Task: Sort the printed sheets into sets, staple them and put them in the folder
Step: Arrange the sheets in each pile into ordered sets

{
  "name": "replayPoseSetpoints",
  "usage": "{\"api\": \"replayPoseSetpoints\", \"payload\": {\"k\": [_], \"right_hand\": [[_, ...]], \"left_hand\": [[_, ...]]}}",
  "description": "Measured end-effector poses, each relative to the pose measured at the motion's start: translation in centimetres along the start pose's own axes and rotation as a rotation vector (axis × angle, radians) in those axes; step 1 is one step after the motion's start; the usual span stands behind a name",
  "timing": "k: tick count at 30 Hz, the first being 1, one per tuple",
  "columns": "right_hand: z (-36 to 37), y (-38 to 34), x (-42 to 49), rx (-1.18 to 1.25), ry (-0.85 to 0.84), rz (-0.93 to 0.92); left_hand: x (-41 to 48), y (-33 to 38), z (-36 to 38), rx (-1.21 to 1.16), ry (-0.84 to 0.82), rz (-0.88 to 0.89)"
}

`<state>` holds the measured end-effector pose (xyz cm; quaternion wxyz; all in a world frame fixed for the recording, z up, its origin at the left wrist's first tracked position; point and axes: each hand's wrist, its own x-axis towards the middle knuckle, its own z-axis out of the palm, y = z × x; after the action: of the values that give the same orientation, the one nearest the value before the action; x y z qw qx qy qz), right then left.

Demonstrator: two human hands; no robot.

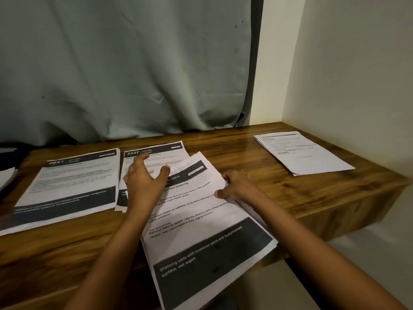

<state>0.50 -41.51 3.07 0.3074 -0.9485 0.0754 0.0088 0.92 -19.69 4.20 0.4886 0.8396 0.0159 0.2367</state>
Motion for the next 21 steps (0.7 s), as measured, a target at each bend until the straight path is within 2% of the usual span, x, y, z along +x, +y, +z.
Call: {"api": "replayPoseSetpoints", "payload": {"k": [4,9,12,17,21], "right_hand": [[-0.4,-0.4,-0.3,-0.094,0.006,0.028],[-1.8,-1.0,-1.5,-0.037,-0.062,0.085],[-2.5,-1.4,-2.4,0.007,-0.098,0.143],[-2.3,-1.0,-2.8,0.102,-0.15,0.187],[-2.4,-0.1,-3.4,0.299,-0.051,0.225]], "left_hand": [[-3.6,-1.3,-2.0,0.005,-0.151,-0.235],[-6.1,-2.1,-2.8,-0.197,-0.365,-0.389],[-6.6,-1.3,-2.8,-0.235,-0.369,-0.395],[-7.5,0.5,-2.1,-0.474,-0.305,-0.433],[-7.7,0.7,-2.0,-0.557,-0.26,-0.465]]}}
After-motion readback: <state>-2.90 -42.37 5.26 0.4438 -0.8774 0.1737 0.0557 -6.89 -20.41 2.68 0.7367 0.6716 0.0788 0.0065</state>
